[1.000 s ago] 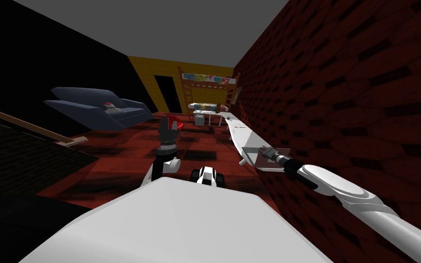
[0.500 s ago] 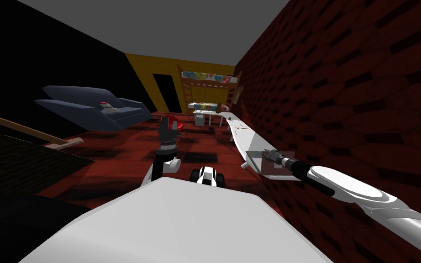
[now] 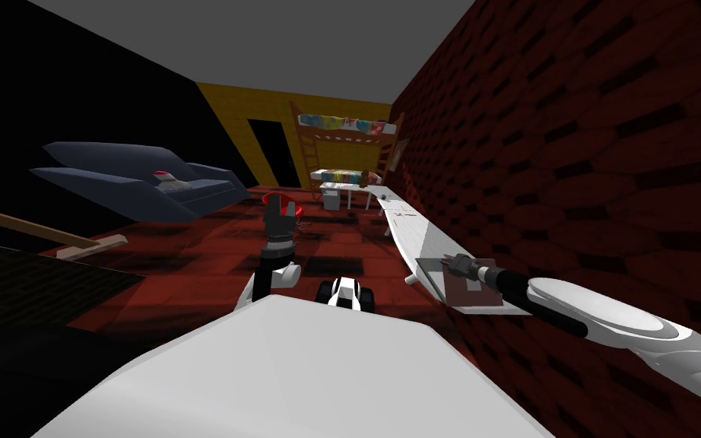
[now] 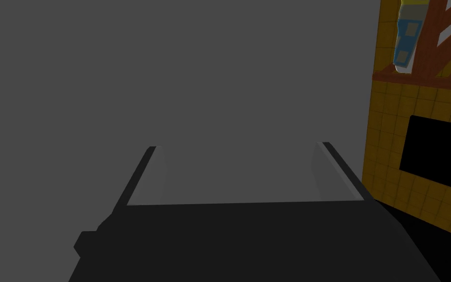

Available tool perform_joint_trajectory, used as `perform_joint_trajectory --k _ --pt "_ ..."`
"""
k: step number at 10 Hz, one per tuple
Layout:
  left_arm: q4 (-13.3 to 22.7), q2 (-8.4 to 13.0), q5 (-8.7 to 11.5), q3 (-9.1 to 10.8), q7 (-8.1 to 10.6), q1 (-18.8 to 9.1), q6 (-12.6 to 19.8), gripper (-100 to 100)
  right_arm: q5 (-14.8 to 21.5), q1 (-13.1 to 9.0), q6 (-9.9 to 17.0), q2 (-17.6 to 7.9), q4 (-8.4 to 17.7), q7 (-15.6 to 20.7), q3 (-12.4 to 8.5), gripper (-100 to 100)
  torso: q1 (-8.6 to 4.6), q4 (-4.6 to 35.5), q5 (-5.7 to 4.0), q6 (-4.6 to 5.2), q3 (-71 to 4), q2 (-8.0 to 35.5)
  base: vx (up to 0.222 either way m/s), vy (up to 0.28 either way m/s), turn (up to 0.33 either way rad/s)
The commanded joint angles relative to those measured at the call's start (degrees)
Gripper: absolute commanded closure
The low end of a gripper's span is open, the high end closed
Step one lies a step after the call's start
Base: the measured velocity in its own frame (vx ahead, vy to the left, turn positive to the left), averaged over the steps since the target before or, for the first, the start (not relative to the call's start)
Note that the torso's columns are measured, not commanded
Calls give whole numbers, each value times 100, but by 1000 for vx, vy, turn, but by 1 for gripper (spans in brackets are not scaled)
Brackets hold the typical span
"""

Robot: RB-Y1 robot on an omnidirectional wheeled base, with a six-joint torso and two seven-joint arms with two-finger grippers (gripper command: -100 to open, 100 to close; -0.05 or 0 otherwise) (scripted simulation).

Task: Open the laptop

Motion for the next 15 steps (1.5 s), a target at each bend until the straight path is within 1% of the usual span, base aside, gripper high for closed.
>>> perform_joint_trajectory --k 1,3,4,5,6,7,8,9,10,11,12,13,14,15 --pt "0 0 0 0 0 1 0 0 65 299 -177 -293 19 -151 216 100 5 -13 -2 12 -17 -32 236 30 -30" --pt "-1 0 0 0 0 2 -1 0 108 498 -294 -488 32 -251 360 100 -11 -25 -8 -3 -41 -66 191 42 -8" --pt "-1 0 0 0 0 2 -1 0 130 597 -353 -585 39 -302 432 100 -27 -30 -29 2 -27 -50 187 42 -10" --pt "-1 0 0 0 0 2 0 0 130 597 -353 -585 39 -302 432 100 -26 -21 -22 -1 -23 -43 131 49 -18" --pt "0 0 0 0 0 1 0 0 152 697 -412 -683 45 -352 504 100 -13 -10 -10 -8 -14 -25 100 35 8" --pt "0 0 0 0 0 1 0 0 76 627 -461 -860 -23 -449 367 -100 -1 -2 3 -1 -8 -13 45 14 -74" --pt "0 0 0 0 0 0 0 0 29 609 -541 -1029 -64 -539 291 -100 6 4 8 -1 -1 1 -20 0 -119" --pt "0 0 0 0 0 -1 0 0 6 601 -581 -1114 -84 -584 253 -100 9 6 7 -4 3 6 -37 0 -79" --pt "0 0 0 0 0 -1 0 0 -41 583 -661 -1283 -124 -674 177 -100 12 2 6 -8 -4 -8 -34 5 -91" --pt "0 0 0 0 0 -1 0 0 -64 574 -702 -1368 -145 -719 139 -100 15 -4 8 -8 -17 -27 -22 5 -73" --pt "0 0 0 0 0 -1 0 0 -111 557 -782 -1537 -185 -809 62 -100 14 -9 7 -9 -26 -41 -14 3 -91" --pt "0 0 0 0 0 -1 0 0 -111 639 -782 -1537 -185 -809 62 -100 13 -11 8 -9 -30 -46 -6 3 -38" --pt "0 0 0 0 0 -1 0 0 -111 557 -782 -1537 -185 -809 62 -100 9 -11 3 -10 -28 -46 0 0 0" --pt "0 0 0 0 0 -1 0 0 -134 643 -775 -1533 -188 -782 14 -100 8 -10 4 -10 -27 -42 0 0 0"
